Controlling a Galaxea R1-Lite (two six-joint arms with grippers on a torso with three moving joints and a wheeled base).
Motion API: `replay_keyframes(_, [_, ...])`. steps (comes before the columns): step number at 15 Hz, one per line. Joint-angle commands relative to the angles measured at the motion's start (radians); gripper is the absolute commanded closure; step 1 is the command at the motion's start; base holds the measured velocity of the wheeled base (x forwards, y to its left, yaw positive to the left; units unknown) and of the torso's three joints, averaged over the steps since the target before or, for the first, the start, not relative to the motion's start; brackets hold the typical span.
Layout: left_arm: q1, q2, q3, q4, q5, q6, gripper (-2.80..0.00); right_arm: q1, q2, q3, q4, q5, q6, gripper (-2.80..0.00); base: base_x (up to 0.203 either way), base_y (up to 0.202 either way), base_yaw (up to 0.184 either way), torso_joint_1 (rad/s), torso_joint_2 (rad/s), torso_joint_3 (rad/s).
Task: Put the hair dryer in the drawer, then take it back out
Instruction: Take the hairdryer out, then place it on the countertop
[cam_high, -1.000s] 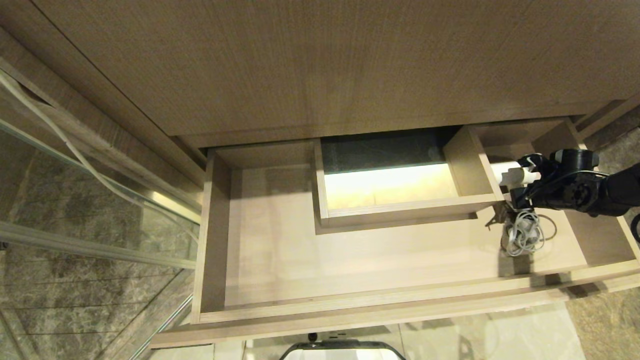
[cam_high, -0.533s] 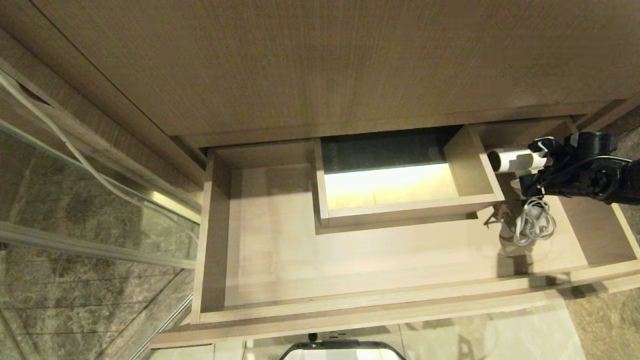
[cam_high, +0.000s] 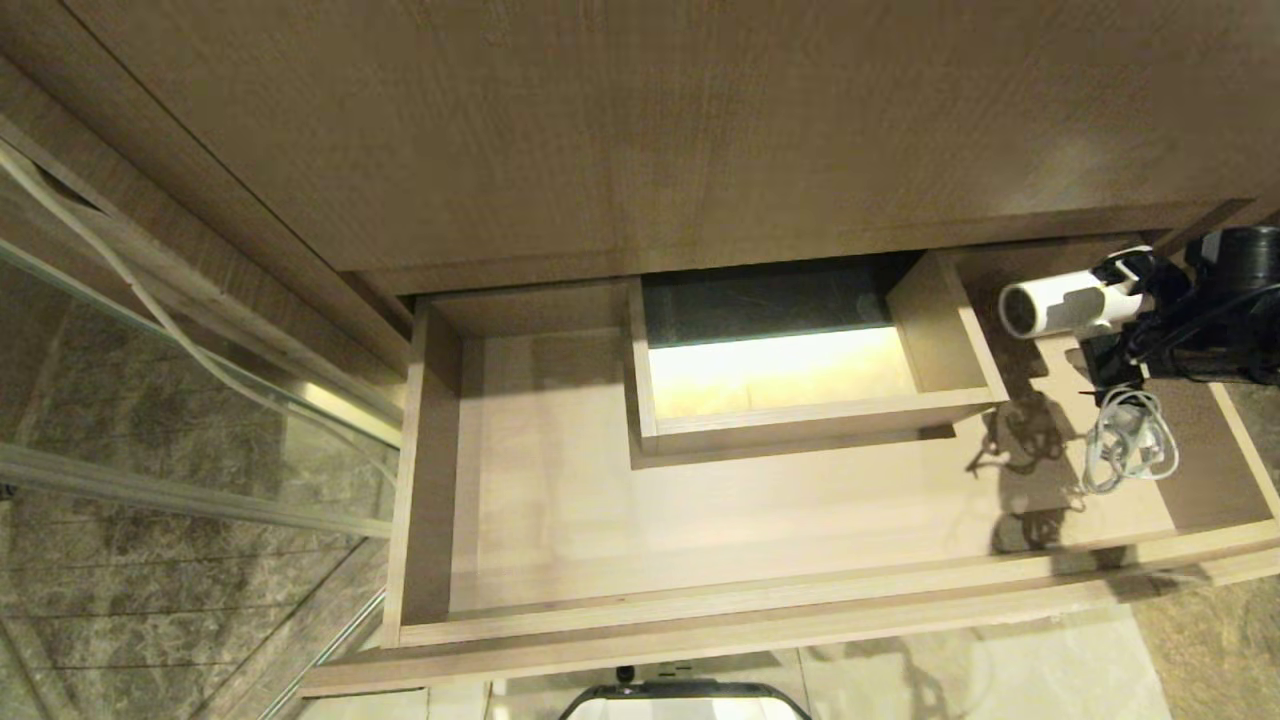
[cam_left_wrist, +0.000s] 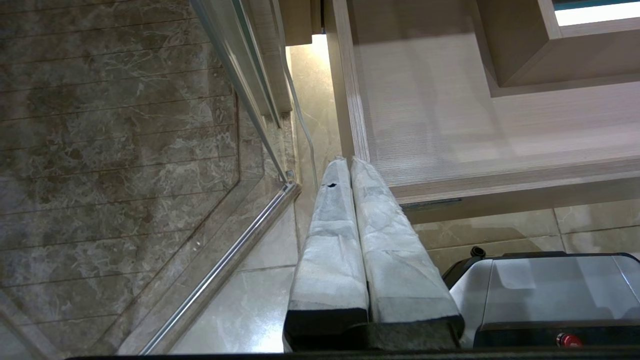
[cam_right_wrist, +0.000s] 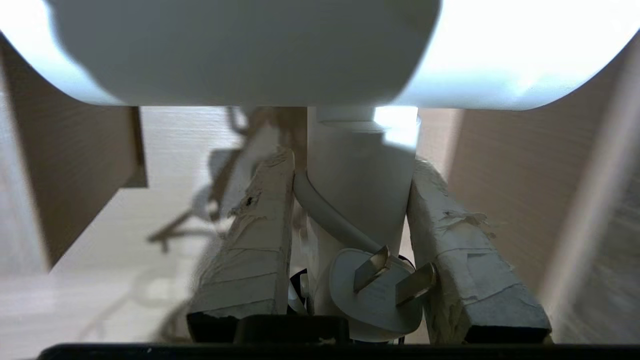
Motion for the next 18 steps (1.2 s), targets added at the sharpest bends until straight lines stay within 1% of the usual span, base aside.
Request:
replay_keyframes(1, [0.0,0.0,0.001,0.0,0.0,-0.001,0.0,0.001,-0.122,0.046,0.014,-0.025,-0.005,0.0,0.0,0.0,0.0,0.0,0.0,0.0])
replay_keyframes(3, [0.0,0.0,0.0,0.0,0.0,-0.001,0.0,0.003,-0.193,0.105,0.024,-0.031,-0.009,0.0,0.0,0.0,0.0,0.0,0.0,0.0])
replay_keyframes(7, [0.0,0.0,0.0,0.0,0.001,-0.001,0.0,0.007,-0.327,0.181,0.045,-0.031,-0.031,0.0,0.0,0.0,0.0,0.0,0.0,0.0])
replay_keyframes(10, [0.0,0.0,0.001,0.0,0.0,-0.001,0.0,0.008,-0.451,0.225,0.106,-0.029,-0.036,0.0,0.0,0.0,0.0,0.0,0.0,0.0])
replay_keyframes(12, [0.0,0.0,0.0,0.0,0.0,-0.001,0.0,0.008,-0.54,0.281,0.141,-0.028,-0.058,0.0,0.0,0.0,0.0,0.0,0.0,0.0])
replay_keyframes(15, [0.0,0.0,0.001,0.0,0.0,-0.001,0.0,0.014,-0.664,0.359,0.154,-0.024,-0.1,0.0,0.0,0.0,0.0,0.0,0.0,0.0])
replay_keyframes(18, [0.0,0.0,0.0,0.0,0.001,-0.001,0.0,0.025,-0.784,0.447,0.156,-0.022,-0.118,0.0,0.0,0.0,0.0,0.0,0.0,0.0])
